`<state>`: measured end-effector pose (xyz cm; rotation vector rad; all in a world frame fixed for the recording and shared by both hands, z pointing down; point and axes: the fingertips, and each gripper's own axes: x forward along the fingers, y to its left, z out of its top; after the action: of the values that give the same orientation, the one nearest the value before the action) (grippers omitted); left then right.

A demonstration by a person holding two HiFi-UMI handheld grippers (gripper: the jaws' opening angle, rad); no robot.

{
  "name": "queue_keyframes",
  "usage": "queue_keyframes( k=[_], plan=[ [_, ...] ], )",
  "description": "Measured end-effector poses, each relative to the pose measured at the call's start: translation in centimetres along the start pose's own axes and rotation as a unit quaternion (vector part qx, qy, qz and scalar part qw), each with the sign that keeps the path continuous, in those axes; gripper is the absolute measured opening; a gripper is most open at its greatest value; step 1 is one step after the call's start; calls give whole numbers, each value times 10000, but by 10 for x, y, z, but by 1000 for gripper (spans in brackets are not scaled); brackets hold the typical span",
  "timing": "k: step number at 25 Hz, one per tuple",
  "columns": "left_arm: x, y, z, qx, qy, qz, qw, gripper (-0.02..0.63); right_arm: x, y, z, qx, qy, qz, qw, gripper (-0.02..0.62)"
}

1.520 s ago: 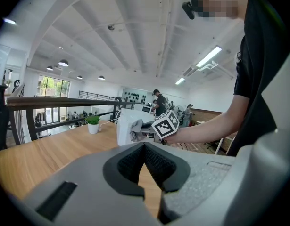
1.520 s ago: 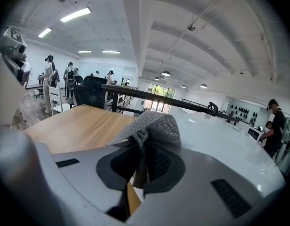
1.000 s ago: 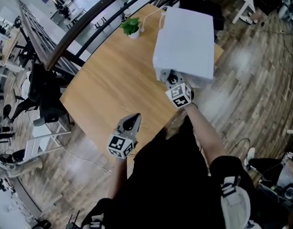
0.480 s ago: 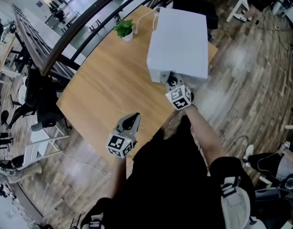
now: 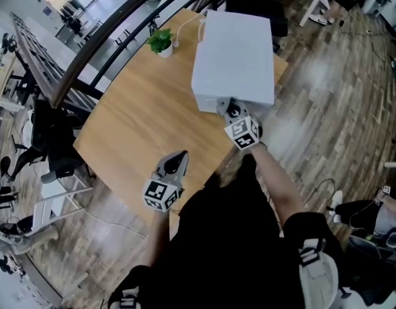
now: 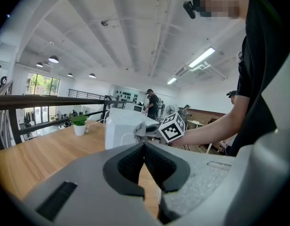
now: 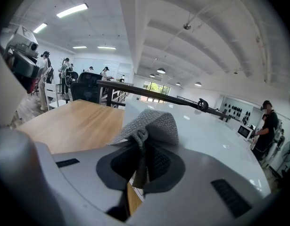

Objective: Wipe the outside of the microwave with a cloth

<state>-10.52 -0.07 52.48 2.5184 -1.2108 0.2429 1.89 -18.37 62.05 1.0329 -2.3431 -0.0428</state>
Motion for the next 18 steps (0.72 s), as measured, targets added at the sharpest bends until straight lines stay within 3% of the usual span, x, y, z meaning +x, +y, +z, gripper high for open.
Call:
queue_keyframes(
  k=[18],
  plan=[
    [22, -18, 1, 69, 80, -354, 9993, 0, -30, -28, -27, 159, 127, -298, 9993, 17]
  ],
)
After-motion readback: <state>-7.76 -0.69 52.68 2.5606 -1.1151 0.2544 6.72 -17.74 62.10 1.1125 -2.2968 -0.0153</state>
